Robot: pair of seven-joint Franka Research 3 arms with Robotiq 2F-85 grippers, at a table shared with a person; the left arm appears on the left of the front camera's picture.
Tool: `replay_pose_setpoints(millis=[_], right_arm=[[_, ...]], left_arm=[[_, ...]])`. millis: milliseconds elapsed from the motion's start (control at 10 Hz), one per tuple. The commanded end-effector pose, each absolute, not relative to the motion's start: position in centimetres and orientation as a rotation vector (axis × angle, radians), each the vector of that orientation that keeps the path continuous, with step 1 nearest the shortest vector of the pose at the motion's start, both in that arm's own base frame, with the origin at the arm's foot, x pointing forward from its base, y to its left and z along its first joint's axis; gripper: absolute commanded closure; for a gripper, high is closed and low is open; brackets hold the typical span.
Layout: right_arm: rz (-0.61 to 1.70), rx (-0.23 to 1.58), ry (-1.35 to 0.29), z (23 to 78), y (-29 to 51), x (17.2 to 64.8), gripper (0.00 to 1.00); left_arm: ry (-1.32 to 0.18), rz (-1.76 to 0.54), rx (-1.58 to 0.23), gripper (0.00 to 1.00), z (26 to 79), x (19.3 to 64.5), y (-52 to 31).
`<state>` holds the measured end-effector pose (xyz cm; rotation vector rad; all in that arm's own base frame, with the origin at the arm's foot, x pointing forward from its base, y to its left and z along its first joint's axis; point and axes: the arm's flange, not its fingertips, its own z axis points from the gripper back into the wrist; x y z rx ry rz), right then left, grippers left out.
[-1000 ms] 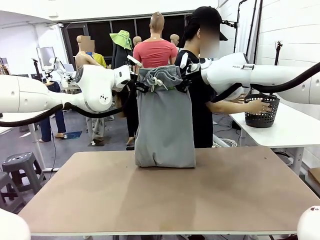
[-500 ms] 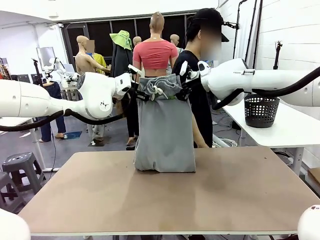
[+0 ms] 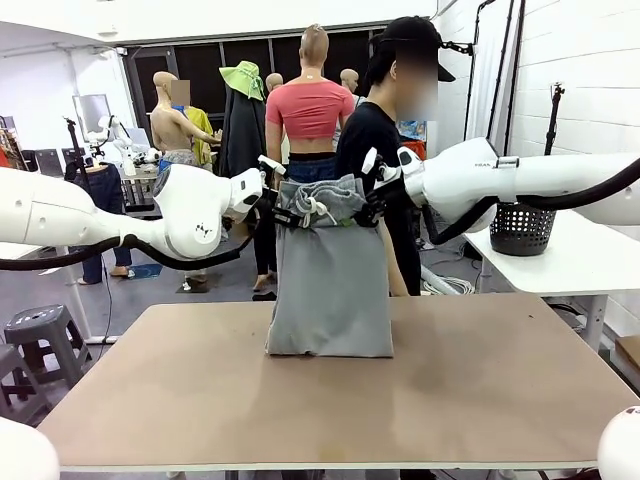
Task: Fold the training pants.
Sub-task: Fold the Training pants in half.
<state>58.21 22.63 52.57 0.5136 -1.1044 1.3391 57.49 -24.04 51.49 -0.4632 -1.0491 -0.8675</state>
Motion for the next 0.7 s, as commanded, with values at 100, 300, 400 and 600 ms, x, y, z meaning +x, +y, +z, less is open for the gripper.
replay_pose_setpoints(millis=[100, 300, 400, 600], right_arm=[[1.230, 0.555, -0.978, 50.1, 20.4, 55.4, 1.00], [1.186, 0.592, -0.890, 47.7, 20.0, 53.7, 1.00], [1.165, 0.652, -0.871, 46.7, 20.1, 52.9, 1.00], [1.082, 0.805, -0.857, 45.2, 19.6, 51.3, 1.00]], left_arm=[[-0.895, -0.783, -0.461, 1.00, 51.5, 53.8, -21.1], [-0.839, -0.749, -0.502, 1.00, 50.0, 51.8, -21.0], [-0.821, -0.730, -0.534, 1.00, 48.9, 51.2, -20.6], [-0.816, -0.676, -0.617, 1.00, 47.0, 50.1, -19.6]])
